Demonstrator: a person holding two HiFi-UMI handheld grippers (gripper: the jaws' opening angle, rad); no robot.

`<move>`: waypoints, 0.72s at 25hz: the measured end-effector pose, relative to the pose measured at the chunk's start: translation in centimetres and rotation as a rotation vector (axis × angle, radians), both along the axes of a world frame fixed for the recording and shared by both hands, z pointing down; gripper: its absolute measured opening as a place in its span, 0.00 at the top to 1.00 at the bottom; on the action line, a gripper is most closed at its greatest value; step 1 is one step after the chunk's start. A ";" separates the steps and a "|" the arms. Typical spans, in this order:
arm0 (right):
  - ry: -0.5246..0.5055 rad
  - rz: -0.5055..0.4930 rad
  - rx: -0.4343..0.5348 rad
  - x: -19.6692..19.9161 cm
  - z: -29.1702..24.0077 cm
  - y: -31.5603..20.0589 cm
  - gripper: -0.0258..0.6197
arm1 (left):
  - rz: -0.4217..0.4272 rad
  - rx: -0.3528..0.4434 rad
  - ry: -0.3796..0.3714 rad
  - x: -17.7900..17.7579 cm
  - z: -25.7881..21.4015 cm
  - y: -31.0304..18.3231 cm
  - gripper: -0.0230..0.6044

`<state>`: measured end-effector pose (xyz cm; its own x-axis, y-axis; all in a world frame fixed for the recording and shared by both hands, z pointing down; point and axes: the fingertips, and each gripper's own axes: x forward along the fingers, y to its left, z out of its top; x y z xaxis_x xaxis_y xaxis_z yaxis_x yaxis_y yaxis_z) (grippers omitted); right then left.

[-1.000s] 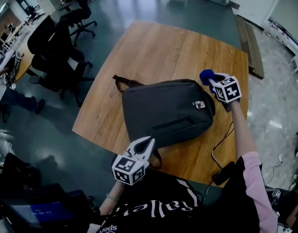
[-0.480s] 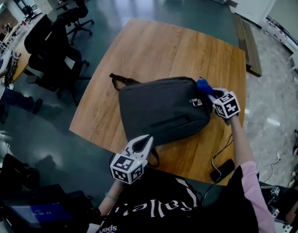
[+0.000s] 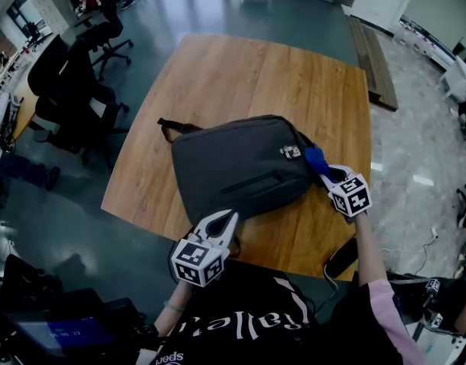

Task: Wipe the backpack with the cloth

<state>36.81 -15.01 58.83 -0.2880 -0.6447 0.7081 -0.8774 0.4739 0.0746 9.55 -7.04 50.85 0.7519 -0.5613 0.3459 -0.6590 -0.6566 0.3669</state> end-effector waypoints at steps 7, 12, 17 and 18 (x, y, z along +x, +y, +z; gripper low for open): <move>-0.122 0.115 0.036 -1.2 -0.9 6.4 0.86 | 0.015 0.011 0.004 2.0 -0.2 2.2 0.97; -0.187 0.132 0.038 -3.5 -0.9 9.4 0.86 | 0.021 0.009 -0.004 2.5 0.1 3.7 0.97; -0.283 0.140 0.050 -6.9 -1.4 10.7 0.86 | 0.013 -0.004 -0.027 1.5 0.7 4.4 0.97; -0.294 0.132 0.051 -7.6 -1.4 11.0 0.86 | 0.008 -0.006 -0.033 1.2 0.9 4.5 0.97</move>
